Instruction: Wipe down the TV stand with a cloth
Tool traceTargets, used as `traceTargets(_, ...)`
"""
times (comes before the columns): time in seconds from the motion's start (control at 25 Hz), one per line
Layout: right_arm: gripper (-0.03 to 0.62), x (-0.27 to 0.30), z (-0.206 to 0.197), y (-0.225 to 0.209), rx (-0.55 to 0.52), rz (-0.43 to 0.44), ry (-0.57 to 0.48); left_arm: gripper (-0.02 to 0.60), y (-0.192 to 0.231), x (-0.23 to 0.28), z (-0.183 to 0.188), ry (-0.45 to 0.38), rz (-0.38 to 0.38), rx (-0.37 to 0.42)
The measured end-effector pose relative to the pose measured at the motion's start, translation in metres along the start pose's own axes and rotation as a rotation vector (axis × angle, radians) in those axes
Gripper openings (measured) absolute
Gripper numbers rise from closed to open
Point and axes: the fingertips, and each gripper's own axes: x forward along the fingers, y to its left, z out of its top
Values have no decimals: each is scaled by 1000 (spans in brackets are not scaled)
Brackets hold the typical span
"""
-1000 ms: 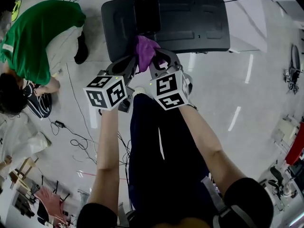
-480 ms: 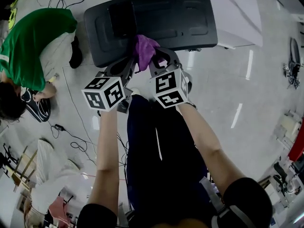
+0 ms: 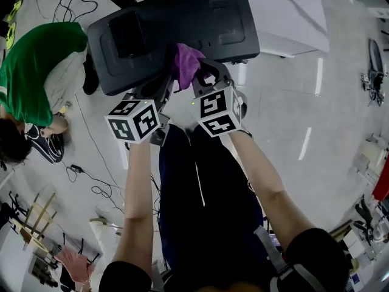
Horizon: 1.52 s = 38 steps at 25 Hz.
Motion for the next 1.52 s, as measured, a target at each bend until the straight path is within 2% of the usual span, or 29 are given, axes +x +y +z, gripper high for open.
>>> traceTargets(0.8,69,-32,-41,-89,58,-83,2,6,-56,57,-10,74,-23,56)
traceTargets(1.16,69,-51,-65,-132,78,-158,18,6,-84,82,-16,97,-68,87)
traceTargets(1.52,69,-68,-89,-170,135,-251,27,6,-91,88,-28,115,-63,91)
